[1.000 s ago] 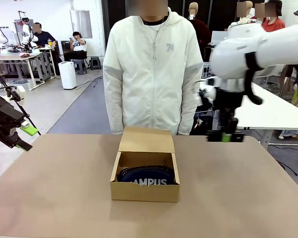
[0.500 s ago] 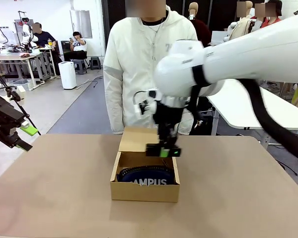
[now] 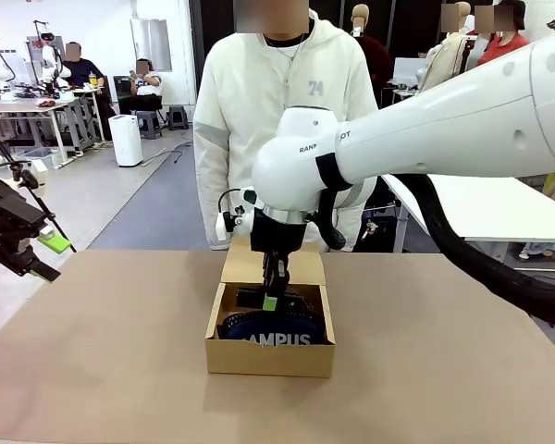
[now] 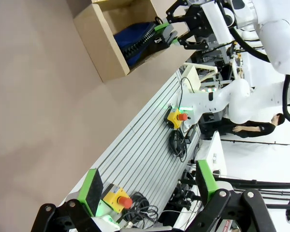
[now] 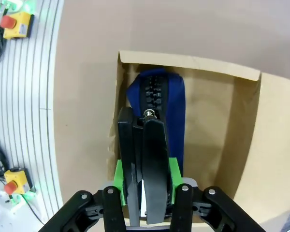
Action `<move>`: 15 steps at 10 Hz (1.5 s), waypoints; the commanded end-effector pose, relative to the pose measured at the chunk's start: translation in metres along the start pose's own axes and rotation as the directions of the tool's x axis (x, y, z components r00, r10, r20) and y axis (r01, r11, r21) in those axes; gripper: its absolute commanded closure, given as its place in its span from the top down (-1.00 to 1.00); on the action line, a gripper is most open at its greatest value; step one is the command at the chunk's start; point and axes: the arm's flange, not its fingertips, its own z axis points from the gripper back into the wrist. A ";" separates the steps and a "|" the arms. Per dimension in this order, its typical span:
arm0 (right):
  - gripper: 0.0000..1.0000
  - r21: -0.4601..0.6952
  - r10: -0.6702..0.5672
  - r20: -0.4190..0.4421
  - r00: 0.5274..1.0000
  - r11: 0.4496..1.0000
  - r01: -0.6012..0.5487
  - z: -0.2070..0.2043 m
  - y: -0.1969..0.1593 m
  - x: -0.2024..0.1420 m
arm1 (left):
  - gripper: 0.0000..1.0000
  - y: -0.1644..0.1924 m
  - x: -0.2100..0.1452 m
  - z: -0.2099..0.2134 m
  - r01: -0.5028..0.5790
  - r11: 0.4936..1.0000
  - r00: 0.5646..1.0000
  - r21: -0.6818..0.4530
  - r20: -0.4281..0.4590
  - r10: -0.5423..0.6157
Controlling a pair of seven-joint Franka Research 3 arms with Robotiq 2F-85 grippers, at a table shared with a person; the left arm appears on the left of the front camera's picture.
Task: Pack the items into the box.
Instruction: Pick up the item indicated by the person and place it inside the Mailer Box.
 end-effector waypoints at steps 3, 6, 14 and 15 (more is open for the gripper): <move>-1.00 -0.048 -0.104 -0.071 0.992 0.994 0.101 -0.010 -0.028 -0.016 | 1.00 0.001 -0.002 0.000 0.013 1.000 1.000 0.007 0.002 -0.013; -1.00 -0.039 -0.112 -0.096 0.989 0.993 0.109 -0.019 -0.065 -0.011 | 1.00 0.001 -0.002 0.000 0.013 1.000 1.000 0.007 0.002 -0.013; 1.00 0.058 -0.147 -0.103 0.984 0.986 0.153 -0.045 -0.084 0.009 | 1.00 0.001 -0.002 0.000 0.013 1.000 1.000 0.007 0.002 -0.013; 1.00 0.066 -0.138 -0.094 0.986 0.987 0.144 -0.045 -0.087 0.008 | 1.00 0.001 -0.002 0.000 0.013 1.000 1.000 0.007 0.002 -0.013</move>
